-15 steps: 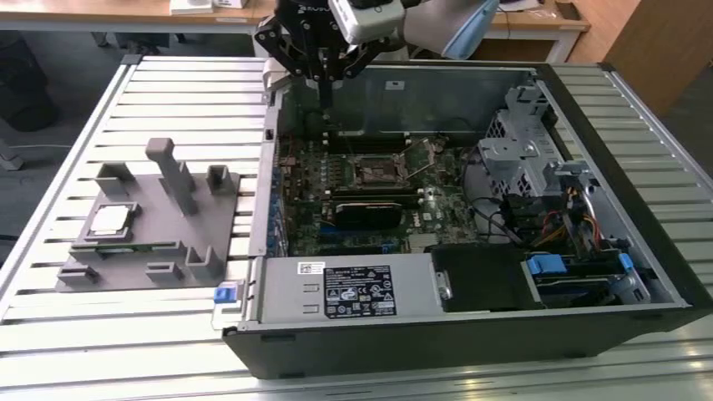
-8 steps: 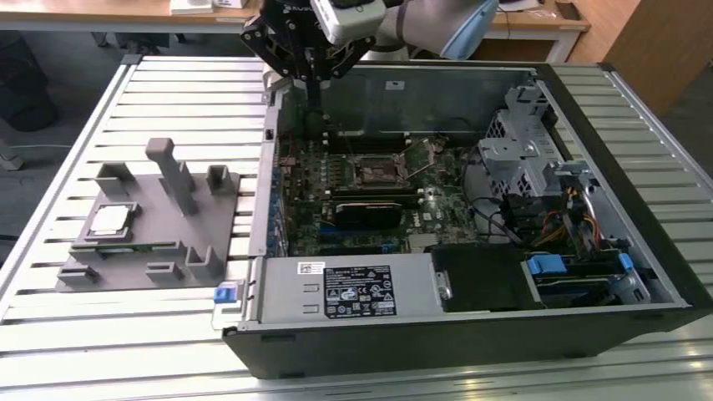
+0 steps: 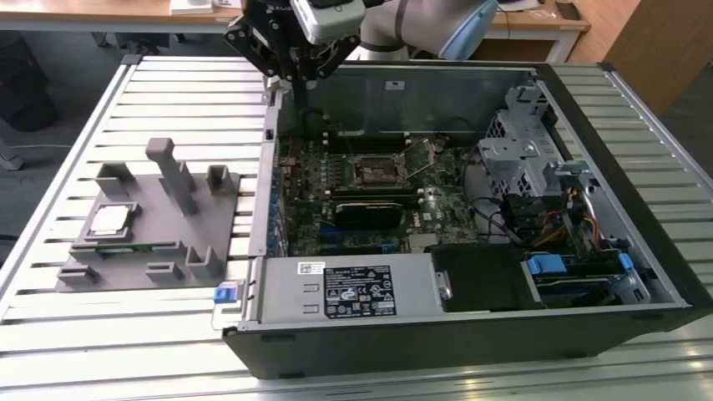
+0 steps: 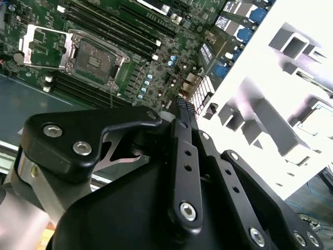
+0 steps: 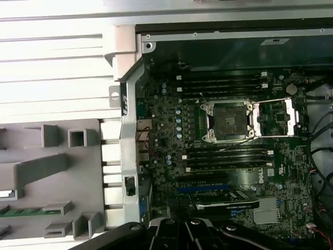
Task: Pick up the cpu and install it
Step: 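Reach for the cpu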
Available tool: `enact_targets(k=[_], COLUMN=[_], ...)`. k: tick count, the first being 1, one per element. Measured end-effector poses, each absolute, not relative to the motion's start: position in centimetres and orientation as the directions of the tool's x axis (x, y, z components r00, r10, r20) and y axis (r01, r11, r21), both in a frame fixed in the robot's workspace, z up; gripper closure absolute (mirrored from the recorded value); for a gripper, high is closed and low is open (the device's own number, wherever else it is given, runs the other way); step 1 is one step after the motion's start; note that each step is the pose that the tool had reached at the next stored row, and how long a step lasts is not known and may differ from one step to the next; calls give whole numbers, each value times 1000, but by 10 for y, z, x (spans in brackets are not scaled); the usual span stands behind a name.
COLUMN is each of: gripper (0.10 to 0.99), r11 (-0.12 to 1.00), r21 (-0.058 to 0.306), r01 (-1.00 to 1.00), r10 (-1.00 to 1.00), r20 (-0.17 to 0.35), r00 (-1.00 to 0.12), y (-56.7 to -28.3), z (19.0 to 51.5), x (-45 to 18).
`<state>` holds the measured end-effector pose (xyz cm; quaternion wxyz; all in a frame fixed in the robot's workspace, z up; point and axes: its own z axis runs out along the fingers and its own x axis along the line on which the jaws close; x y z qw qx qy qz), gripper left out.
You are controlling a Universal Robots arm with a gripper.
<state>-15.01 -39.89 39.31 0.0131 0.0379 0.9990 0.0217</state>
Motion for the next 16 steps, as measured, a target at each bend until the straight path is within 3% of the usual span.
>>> enact_targets(k=[16], gripper=[980], r11=[996], r21=[44], r01=[75], r10=[76], r20=[-24], r00=[-997], y=[-399], z=[392], x=[-169])
